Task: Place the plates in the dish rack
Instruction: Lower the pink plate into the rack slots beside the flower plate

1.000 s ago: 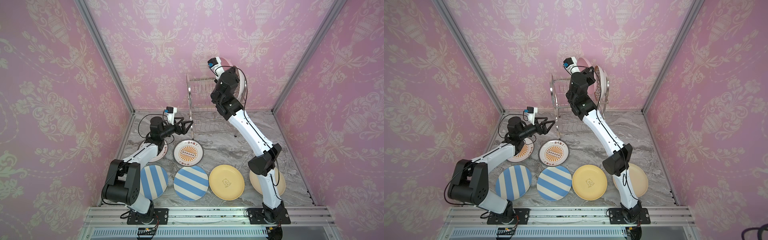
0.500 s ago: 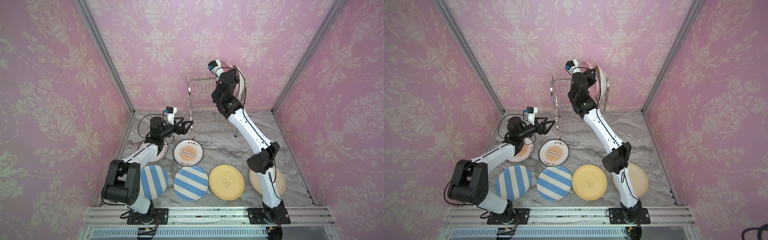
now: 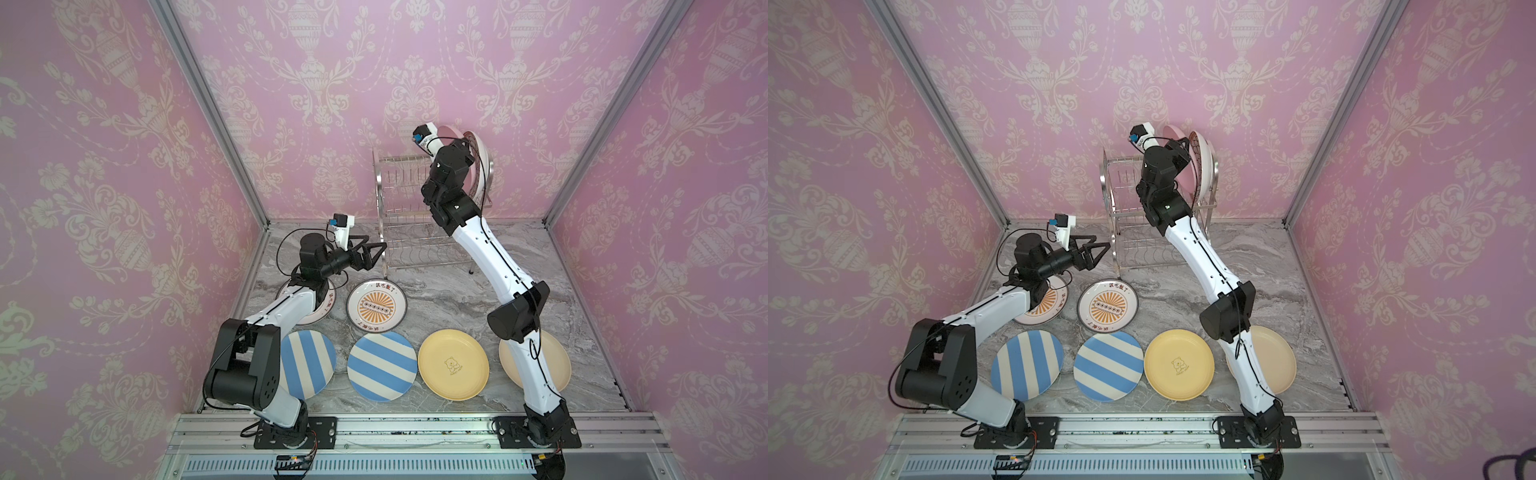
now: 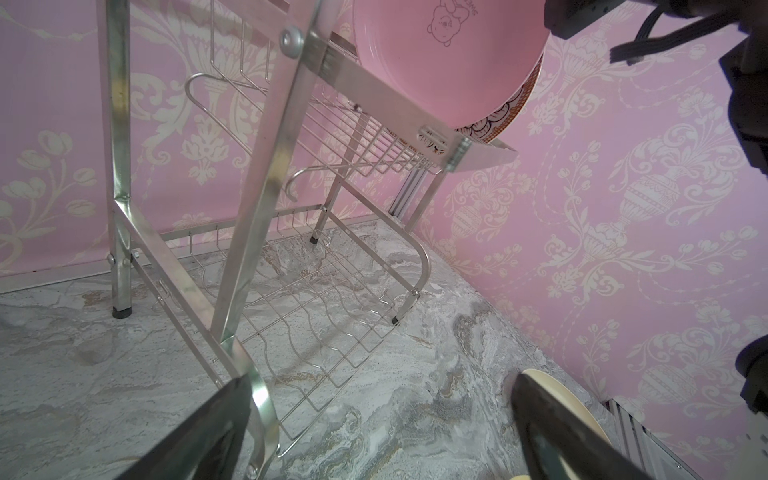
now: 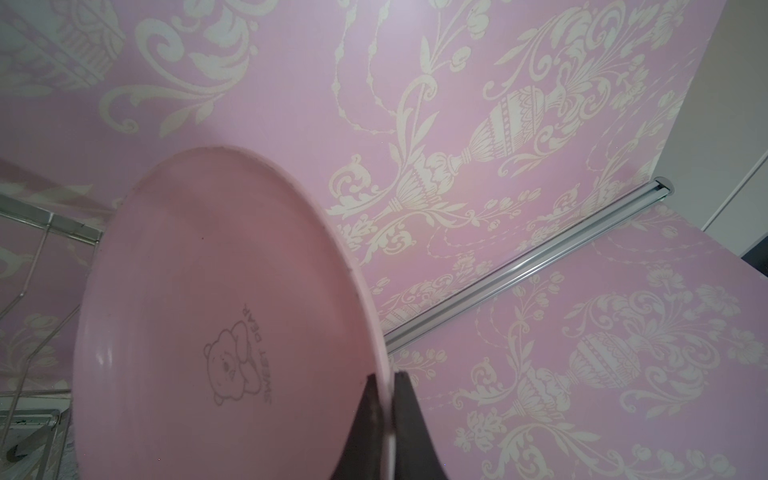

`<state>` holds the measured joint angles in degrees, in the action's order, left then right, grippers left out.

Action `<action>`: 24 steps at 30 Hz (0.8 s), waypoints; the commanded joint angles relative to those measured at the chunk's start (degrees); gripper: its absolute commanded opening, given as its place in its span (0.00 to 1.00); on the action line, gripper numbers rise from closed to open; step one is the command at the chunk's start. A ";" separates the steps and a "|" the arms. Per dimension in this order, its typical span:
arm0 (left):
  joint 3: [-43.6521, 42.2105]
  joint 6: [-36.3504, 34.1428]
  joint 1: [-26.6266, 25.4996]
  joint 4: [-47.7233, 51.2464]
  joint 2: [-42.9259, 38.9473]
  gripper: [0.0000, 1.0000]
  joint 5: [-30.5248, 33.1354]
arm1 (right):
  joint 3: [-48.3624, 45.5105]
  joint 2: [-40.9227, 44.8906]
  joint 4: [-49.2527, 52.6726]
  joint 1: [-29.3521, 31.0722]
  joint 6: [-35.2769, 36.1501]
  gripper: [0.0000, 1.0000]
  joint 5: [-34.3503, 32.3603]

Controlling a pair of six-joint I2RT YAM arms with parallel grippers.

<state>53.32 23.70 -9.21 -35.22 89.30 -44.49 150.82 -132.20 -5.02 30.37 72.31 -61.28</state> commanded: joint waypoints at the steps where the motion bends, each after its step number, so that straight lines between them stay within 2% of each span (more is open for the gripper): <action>1: 1.35 0.72 0.46 -1.66 0.79 0.99 -2.04 | 1.98 0.03 -3.28 -0.70 1.26 0.00 0.52; 15: 1.26 1.54 0.64 -3.03 1.30 0.99 -2.88 | 2.80 -1.64 -5.06 -1.61 2.83 0.00 1.39; 24: 1.35 2.04 0.84 -3.97 2.10 0.99 -3.32 | 3.02 0.26 -6.11 -2.10 2.18 0.00 1.53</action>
<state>53.41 24.27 -9.04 -37.26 90.30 -45.82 151.68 -132.94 -7.03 28.60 74.87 -59.81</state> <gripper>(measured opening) 0.993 0.076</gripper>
